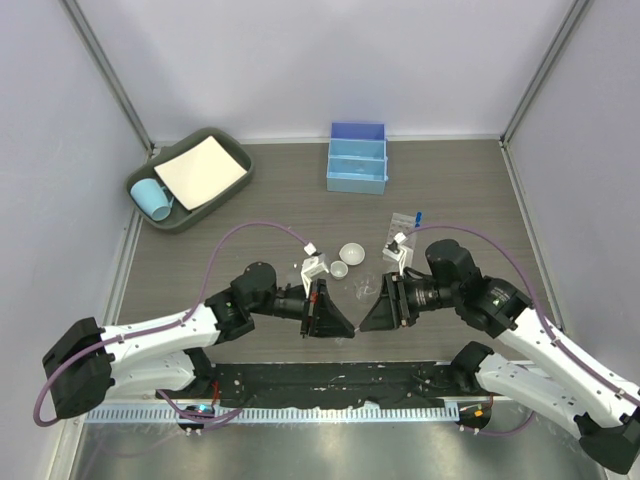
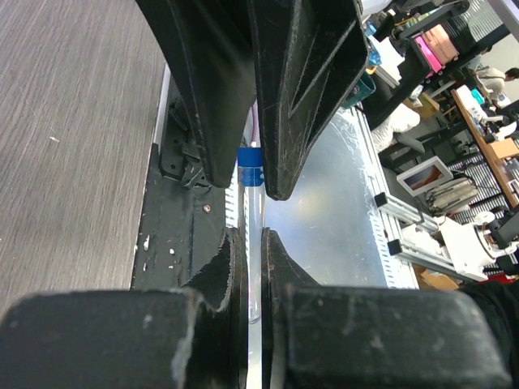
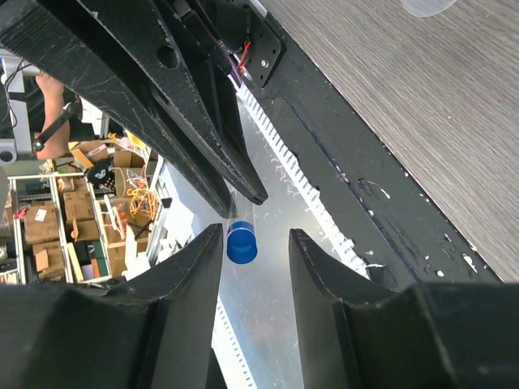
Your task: Organize the chemistry lab equipment
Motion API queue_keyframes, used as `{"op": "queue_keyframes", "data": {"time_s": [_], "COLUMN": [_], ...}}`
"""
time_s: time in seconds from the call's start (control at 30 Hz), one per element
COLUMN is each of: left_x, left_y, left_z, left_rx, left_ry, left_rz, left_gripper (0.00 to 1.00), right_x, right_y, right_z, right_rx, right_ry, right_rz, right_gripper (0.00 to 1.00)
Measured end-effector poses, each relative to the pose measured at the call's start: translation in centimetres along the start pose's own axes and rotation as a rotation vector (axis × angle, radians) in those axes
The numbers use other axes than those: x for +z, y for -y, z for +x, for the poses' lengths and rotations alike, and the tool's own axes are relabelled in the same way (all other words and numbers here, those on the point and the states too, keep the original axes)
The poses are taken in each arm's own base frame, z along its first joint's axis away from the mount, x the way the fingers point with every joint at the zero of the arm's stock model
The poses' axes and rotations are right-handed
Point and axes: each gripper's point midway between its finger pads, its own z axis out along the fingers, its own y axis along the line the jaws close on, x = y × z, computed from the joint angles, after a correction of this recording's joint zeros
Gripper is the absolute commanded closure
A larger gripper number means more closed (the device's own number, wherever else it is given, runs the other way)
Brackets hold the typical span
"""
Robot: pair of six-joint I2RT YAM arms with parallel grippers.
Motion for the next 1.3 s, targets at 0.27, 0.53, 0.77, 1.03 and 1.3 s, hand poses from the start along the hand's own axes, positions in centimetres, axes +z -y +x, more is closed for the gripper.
{"op": "queue_keyframes", "data": {"time_s": [0.27, 0.53, 0.77, 1.03, 1.3], "left_x": [-0.2, -0.4, -0.4, -0.3, -0.3], "left_y": [-0.2, -0.5, -0.6, -0.7, -1.3], "left_z": [0.1, 0.5, 0.4, 0.5, 0.5], "left_rx": [-0.008, -0.02, -0.017, -0.021, -0.03], "left_ry": [0.005, 0.003, 0.006, 0.0, 0.002], "left_rz": [0.005, 0.001, 0.004, 0.01, -0.007], "left_gripper": [1.0, 1.0, 1.0, 1.0, 0.24], "right_x": [0.4, 0.7, 0.7, 0.8, 0.7], "right_y": [-0.4, 0.1, 0.0, -0.2, 0.1], "right_z": [0.0, -0.2, -0.4, -0.6, -1.1], "right_rx": [-0.015, -0.007, -0.011, -0.008, -0.012], "right_ry": [0.007, 0.01, 0.017, 0.026, 0.046], "right_rz": [0.004, 0.028, 0.031, 0.029, 0.062], "right_gripper": [0.64, 0.66, 0.68, 0.99, 0.99]}}
